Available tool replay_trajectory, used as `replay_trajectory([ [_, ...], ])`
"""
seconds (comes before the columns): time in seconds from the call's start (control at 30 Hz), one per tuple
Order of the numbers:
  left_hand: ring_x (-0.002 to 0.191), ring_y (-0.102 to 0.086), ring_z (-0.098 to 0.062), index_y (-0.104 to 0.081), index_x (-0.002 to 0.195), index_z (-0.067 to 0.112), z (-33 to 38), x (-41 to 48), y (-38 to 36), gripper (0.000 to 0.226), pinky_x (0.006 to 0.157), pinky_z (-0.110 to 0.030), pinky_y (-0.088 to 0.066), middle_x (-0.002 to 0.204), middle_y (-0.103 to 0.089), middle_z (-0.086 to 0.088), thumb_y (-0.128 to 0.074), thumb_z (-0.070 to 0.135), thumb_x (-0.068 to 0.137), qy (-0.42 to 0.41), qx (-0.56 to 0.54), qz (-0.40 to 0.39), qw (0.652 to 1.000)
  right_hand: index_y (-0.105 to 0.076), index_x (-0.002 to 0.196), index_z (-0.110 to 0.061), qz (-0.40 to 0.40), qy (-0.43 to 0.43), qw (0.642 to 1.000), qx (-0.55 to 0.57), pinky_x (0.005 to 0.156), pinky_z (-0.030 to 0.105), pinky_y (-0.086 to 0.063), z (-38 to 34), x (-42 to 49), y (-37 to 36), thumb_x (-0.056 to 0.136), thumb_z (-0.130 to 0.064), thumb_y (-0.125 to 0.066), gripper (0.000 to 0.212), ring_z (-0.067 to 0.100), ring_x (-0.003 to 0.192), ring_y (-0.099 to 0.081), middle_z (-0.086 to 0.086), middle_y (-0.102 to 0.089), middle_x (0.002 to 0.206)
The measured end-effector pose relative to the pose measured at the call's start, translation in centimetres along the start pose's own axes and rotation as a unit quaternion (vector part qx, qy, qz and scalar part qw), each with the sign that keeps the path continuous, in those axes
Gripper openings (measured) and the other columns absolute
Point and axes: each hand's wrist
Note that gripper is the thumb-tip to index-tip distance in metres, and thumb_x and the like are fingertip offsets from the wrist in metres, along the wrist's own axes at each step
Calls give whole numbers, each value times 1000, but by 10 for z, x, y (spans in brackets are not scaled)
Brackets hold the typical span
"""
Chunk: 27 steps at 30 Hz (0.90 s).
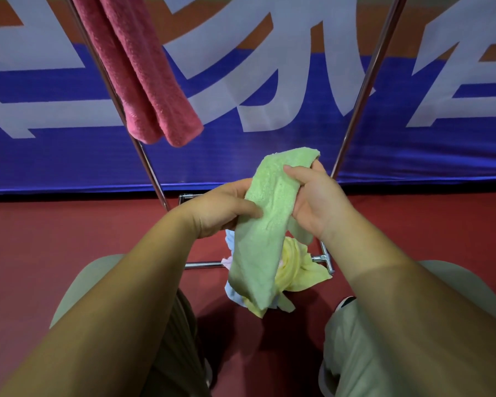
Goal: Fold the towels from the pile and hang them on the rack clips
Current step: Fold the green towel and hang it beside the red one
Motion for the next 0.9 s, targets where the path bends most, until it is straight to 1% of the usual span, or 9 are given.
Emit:
replay_trajectory([
  [0.13, 115, -77, -28, -69, 132, 14, -6, 7, -1, 33, 108, -51, -57, 123, -79, -8, -73, 10, 100, 21, 40, 51, 998, -52, 150, -18, 5, 4, 1000, 18, 85, 60, -66, 1, 4, 4, 104, 6, -59, 52, 41, 116, -78, 21, -72, 139],
  [0.23, 109, -78, -32, -66, 127, 7, -10, 12, -2, 35, 105, -53, -59, 110, -81, -9, -80, 16, 95, 20, 50, 124, 991, -52, 149, -13, 3, -4, 1000, 30, 92, 69, -62, 2, 6, 5, 104, 7, -59, 50, 45, 117, -76, 24, -71, 139],
  [0.3, 96, -79, -26, -65, 119, 12, -9, 13, -5, 27, 92, -44, -62, 93, -78, 1, -78, 17, 96, 7, 116, 179, 977, -52, 148, -12, 12, -1, 999, 38, 95, 71, -60, 2, 6, 4, 104, 9, -58, 50, 45, 116, -77, 25, -73, 136],
  [0.43, 91, -66, -26, -56, 114, 13, -8, 12, -13, 23, 67, -35, -47, 99, -70, -2, -67, 22, 96, 34, 316, 295, 901, -51, 150, -14, 41, 14, 998, 52, 99, 66, -60, 3, 8, 2, 101, 8, -62, 55, 40, 115, -78, 21, -74, 136],
  [0.5, 89, -60, -23, -55, 110, 15, -7, 8, -20, 23, 64, -33, -41, 102, -65, -2, -70, 22, 94, 47, 344, 269, 899, -51, 151, -18, 41, 25, 998, 51, 99, 62, -62, 4, 7, 0, 103, 6, -61, 55, 38, 118, -76, 20, -71, 139],
  [0.63, 93, -63, 3, -54, 108, 31, -5, 0, -43, 41, 72, -10, -47, 106, -62, 12, -88, 27, 87, -40, 294, 119, 947, -49, 155, -24, -1, 44, 997, 69, 102, 64, -60, 8, 3, -8, 106, 0, -58, 54, 40, 124, -74, 20, -68, 144],
  [0.7, 91, -67, 8, -59, 108, 28, -5, 4, -51, 45, 76, -13, -54, 101, -68, 7, -93, 16, 80, -94, 230, 107, 963, -51, 154, -22, -21, 50, 995, 78, 109, 63, -55, 9, 2, -13, 110, -6, -56, 48, 37, 130, -71, 19, -68, 146],
  [0.8, 97, -75, -16, -65, 116, 19, -8, 16, -57, 43, 83, -36, -61, 102, -74, 0, -86, 7, 80, -149, 200, 174, 953, -53, 154, -23, -37, 51, 994, 85, 117, 62, -49, 7, 0, -18, 113, -16, -52, 42, 36, 136, -68, 15, -68, 148],
  [0.9, 93, -67, -28, -58, 114, 11, -2, 16, -54, 22, 75, -37, -49, 101, -67, -2, -62, 19, 93, -83, 220, 307, 922, -51, 156, -26, -62, 40, 993, 87, 118, 66, -47, 1, -3, -17, 113, -22, -46, 43, 42, 137, -66, 17, -65, 152],
])
Point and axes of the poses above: each hand's wrist, its own x-axis towards the middle knuckle, its own y-axis out of the back of the hand, z = x × y
